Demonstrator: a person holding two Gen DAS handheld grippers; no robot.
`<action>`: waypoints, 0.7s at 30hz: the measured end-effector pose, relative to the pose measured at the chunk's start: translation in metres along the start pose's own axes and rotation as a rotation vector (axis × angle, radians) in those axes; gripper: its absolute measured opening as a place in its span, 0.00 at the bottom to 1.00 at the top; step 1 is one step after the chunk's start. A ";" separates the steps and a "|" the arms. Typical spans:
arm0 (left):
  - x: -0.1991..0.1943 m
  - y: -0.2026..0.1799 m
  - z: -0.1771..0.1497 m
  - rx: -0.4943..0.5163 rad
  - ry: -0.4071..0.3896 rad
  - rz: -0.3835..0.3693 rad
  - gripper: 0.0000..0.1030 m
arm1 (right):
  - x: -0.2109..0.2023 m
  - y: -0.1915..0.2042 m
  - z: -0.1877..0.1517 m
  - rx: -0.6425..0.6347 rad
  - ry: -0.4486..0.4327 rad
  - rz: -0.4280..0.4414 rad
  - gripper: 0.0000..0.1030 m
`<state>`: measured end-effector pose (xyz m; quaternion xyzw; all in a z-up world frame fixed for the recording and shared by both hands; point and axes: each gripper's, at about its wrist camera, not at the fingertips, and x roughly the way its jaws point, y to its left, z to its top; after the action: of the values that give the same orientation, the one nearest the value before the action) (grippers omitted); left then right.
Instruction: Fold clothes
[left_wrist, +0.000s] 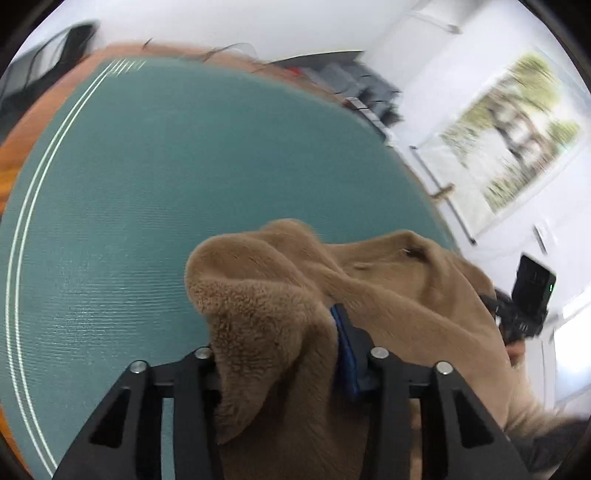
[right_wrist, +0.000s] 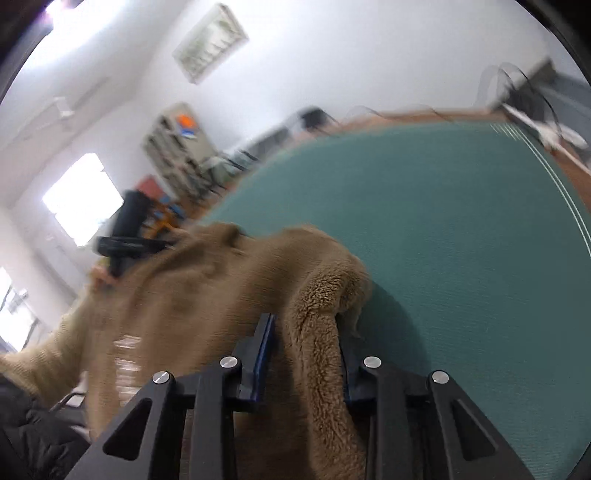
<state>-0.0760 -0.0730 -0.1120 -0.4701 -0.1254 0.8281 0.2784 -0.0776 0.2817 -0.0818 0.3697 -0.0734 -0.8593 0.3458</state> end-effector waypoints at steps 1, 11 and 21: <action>-0.008 -0.009 -0.004 0.044 -0.012 -0.019 0.43 | -0.009 0.012 0.000 -0.039 -0.025 0.023 0.31; -0.012 -0.028 -0.009 0.144 0.012 0.035 0.53 | 0.004 0.037 -0.004 -0.103 0.037 0.030 0.32; 0.020 0.002 0.005 -0.019 0.052 0.083 0.22 | 0.017 0.021 -0.007 -0.007 0.075 0.067 0.27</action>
<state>-0.0891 -0.0624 -0.1245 -0.4989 -0.1064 0.8252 0.2427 -0.0699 0.2555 -0.0884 0.3978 -0.0699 -0.8330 0.3782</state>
